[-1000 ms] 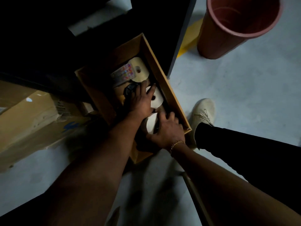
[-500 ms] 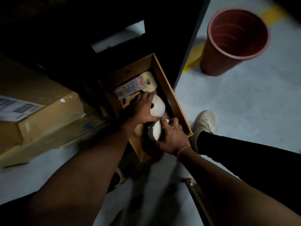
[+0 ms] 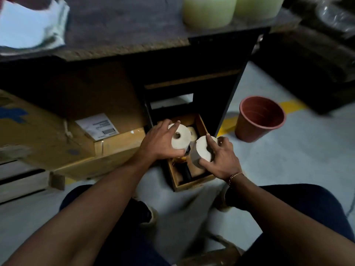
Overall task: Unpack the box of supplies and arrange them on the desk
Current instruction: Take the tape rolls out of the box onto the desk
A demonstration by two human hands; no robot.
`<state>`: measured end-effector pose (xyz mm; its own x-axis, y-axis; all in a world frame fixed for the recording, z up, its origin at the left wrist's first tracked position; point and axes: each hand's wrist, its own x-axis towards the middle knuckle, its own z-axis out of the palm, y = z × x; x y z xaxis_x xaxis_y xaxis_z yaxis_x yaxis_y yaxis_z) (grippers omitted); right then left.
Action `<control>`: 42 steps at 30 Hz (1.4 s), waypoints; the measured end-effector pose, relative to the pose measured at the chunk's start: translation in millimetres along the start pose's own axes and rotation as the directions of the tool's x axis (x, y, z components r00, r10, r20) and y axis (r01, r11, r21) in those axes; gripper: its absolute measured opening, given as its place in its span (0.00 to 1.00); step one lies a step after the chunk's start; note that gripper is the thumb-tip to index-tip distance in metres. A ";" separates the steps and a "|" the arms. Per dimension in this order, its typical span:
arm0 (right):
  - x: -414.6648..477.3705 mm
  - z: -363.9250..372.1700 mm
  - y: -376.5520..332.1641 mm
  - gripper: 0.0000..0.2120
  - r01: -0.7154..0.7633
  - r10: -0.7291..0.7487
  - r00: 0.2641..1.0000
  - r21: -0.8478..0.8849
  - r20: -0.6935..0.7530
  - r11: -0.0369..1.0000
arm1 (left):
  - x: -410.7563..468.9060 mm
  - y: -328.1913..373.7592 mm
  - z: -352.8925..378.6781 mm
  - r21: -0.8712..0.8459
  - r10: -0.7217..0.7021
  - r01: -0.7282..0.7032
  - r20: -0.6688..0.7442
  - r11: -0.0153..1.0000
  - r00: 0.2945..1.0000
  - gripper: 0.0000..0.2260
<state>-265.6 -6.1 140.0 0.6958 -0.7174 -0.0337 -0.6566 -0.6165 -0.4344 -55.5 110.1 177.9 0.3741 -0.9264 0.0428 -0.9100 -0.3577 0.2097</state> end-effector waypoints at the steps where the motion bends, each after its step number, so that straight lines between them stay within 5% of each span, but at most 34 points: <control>1: -4.0 -11.8 -5.6 0.43 0.031 -0.031 0.999 -0.002 -0.024 1.000 | -9.8 3.6 -15.7 -0.001 -0.001 0.001 -0.023 1.000 1.000 0.47; 8: -17.2 -100.5 -43.5 0.38 0.256 -0.257 0.940 -0.036 -0.224 0.966 | -52.6 17.7 -123.9 0.038 0.074 -0.067 -0.230 0.997 0.970 0.45; 13: -1.2 -188.4 -99.4 0.38 0.443 -0.411 0.784 -0.044 -0.466 0.896 | -60.5 20.0 -213.3 0.084 0.157 -0.134 -0.432 0.987 0.888 0.42; 19: 42.9 -269.2 -172.3 0.35 0.547 -0.429 0.702 0.046 -0.568 0.836 | -44.3 0.1 -296.7 -0.033 0.048 -0.087 -0.618 0.996 0.785 0.41; 31: 186.4 -310.9 -266.8 0.38 0.367 -0.341 0.888 0.029 -0.308 0.930 | 59.4 -48.3 -350.9 -0.238 -0.330 0.236 -0.535 0.942 0.778 0.42; 42: 220.8 -295.7 -254.6 0.51 0.329 -0.330 0.944 -0.071 -0.010 0.942 | 95.4 -62.7 -326.4 -0.291 -0.436 0.347 -0.349 0.892 0.829 0.43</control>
<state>-30.8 -103.5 509.3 0.8707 -0.4767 0.1209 -0.4101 -0.8395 -0.3565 95.7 82.4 487.7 0.7698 -0.5712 0.2850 -0.6296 -0.6060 0.4862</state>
